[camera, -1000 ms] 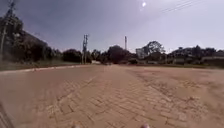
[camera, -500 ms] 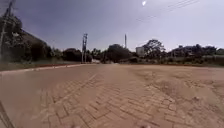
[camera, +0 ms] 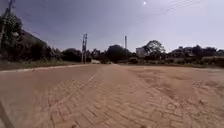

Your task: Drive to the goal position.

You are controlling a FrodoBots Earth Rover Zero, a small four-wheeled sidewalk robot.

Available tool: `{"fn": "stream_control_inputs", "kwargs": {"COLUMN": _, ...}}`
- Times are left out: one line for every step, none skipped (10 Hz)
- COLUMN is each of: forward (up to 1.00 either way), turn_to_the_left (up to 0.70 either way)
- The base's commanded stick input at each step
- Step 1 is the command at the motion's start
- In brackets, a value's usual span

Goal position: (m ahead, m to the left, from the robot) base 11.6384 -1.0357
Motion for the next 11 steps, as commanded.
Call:
{"fn": "stream_control_inputs", "kwargs": {"forward": 0.3, "turn_to_the_left": 0.0}}
{"fn": "stream_control_inputs", "kwargs": {"forward": 0.3, "turn_to_the_left": 0.0}}
{"fn": "stream_control_inputs", "kwargs": {"forward": 0.3, "turn_to_the_left": 0.0}}
{"fn": "stream_control_inputs", "kwargs": {"forward": 0.3, "turn_to_the_left": 0.0}}
{"fn": "stream_control_inputs", "kwargs": {"forward": 0.3, "turn_to_the_left": 0.0}}
{"fn": "stream_control_inputs", "kwargs": {"forward": 0.3, "turn_to_the_left": 0.0}}
{"fn": "stream_control_inputs", "kwargs": {"forward": 0.3, "turn_to_the_left": 0.0}}
{"fn": "stream_control_inputs", "kwargs": {"forward": 0.3, "turn_to_the_left": 0.0}}
{"fn": "stream_control_inputs", "kwargs": {"forward": 0.3, "turn_to_the_left": 0.0}}
{"fn": "stream_control_inputs", "kwargs": {"forward": 0.3, "turn_to_the_left": 0.05}}
{"fn": "stream_control_inputs", "kwargs": {"forward": 0.3, "turn_to_the_left": 0.39}}
